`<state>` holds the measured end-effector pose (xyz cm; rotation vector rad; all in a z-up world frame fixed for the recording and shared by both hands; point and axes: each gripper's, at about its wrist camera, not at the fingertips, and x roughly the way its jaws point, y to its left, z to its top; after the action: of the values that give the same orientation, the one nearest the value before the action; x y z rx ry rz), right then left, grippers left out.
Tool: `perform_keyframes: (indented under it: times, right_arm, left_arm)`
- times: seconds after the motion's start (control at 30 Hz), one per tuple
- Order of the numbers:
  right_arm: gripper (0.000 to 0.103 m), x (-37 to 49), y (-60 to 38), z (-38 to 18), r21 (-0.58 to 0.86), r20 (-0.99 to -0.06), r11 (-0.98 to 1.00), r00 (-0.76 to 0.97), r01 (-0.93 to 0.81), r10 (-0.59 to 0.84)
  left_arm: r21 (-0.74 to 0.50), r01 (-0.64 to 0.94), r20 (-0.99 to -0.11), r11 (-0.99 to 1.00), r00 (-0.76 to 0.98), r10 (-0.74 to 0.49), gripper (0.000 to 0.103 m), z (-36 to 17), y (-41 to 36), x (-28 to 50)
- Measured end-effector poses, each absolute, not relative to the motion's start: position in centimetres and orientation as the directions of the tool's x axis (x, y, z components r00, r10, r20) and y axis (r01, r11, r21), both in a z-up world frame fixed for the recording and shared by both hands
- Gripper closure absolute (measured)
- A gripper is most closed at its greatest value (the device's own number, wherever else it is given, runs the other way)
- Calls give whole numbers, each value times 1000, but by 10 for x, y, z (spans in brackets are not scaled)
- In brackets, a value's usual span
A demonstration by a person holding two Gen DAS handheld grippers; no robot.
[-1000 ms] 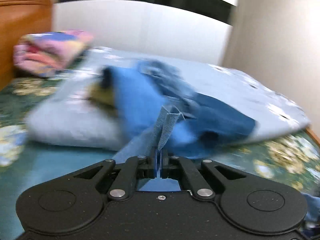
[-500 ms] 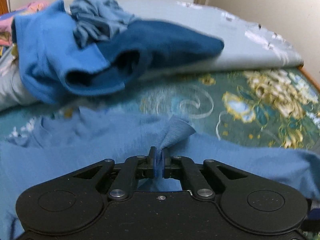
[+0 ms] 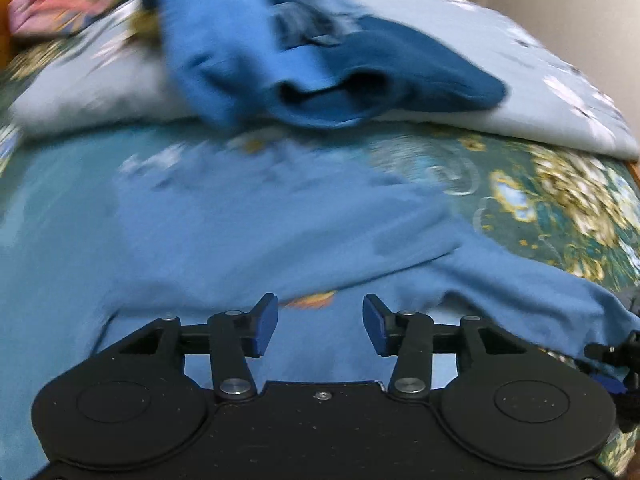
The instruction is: Fold clothes
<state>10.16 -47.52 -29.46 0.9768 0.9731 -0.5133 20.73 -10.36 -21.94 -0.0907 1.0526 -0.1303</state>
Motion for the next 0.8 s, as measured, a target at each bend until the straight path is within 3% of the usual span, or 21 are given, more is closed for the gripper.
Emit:
perform_keyframes:
  times: [0.07, 0.13, 0.3, 0.57, 0.8]
  right_arm:
    - [49, 105, -476, -304, 476, -857, 444, 514, 759, 39]
    - [50, 107, -475, -308, 489, -848, 410, 529, 770, 17]
    - [95, 109, -470, -303, 491, -840, 401, 542, 773, -16]
    - [100, 138, -429, -244, 489, -741, 665, 672, 564, -25]
    - [99, 203, -334, -185, 268, -648, 943, 761, 199, 24]
  left_arm:
    - [-138, 7, -869, 990, 479, -125, 57, -215, -89, 198]
    - [-141, -31, -873, 990, 476, -109, 57, -211, -78, 191]
    - [-160, -76, -874, 984, 475, -105, 57, -209, -58, 183]
    - [-211, -91, -866, 973, 479, -143, 56, -213, -21, 176]
    - [-222, -124, -860, 967, 492, -135, 56, -210, 45, 171]
